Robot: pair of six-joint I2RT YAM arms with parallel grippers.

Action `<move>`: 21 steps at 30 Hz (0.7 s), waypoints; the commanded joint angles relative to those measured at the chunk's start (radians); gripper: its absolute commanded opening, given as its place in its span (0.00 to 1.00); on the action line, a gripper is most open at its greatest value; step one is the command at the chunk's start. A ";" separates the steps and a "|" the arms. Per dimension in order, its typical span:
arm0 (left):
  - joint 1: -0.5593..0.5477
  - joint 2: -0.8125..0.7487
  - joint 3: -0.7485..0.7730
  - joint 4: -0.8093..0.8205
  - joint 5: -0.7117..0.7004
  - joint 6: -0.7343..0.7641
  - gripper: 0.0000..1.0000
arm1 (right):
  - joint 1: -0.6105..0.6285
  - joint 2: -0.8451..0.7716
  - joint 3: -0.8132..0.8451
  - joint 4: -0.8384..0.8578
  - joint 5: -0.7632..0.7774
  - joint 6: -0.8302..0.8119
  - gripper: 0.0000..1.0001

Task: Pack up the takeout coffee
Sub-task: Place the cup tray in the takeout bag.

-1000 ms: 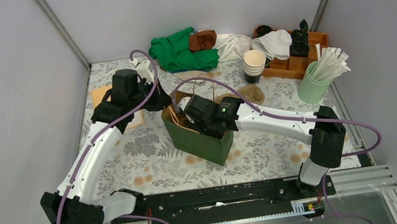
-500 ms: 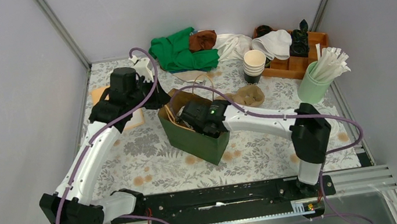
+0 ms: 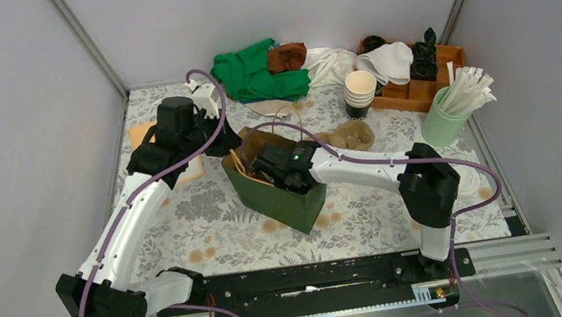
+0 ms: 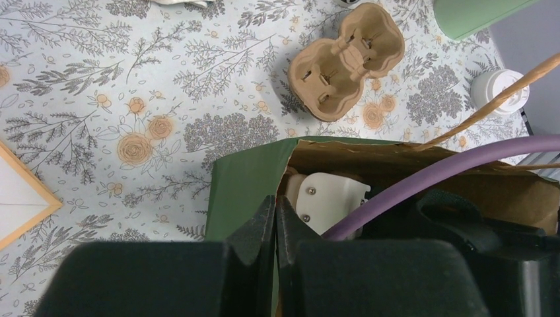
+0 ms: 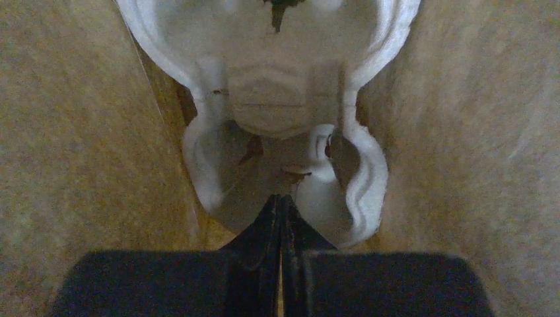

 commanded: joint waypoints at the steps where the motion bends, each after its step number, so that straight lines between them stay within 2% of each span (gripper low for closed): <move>1: -0.010 -0.035 -0.022 0.024 0.003 0.020 0.05 | -0.011 -0.003 0.032 0.031 0.040 -0.032 0.00; 6: -0.014 -0.038 -0.022 0.021 -0.016 0.038 0.05 | -0.017 0.051 0.060 0.020 0.028 -0.037 0.00; 21: -0.015 -0.021 0.028 0.032 -0.079 0.046 0.04 | -0.019 0.084 -0.080 0.068 -0.026 -0.022 0.00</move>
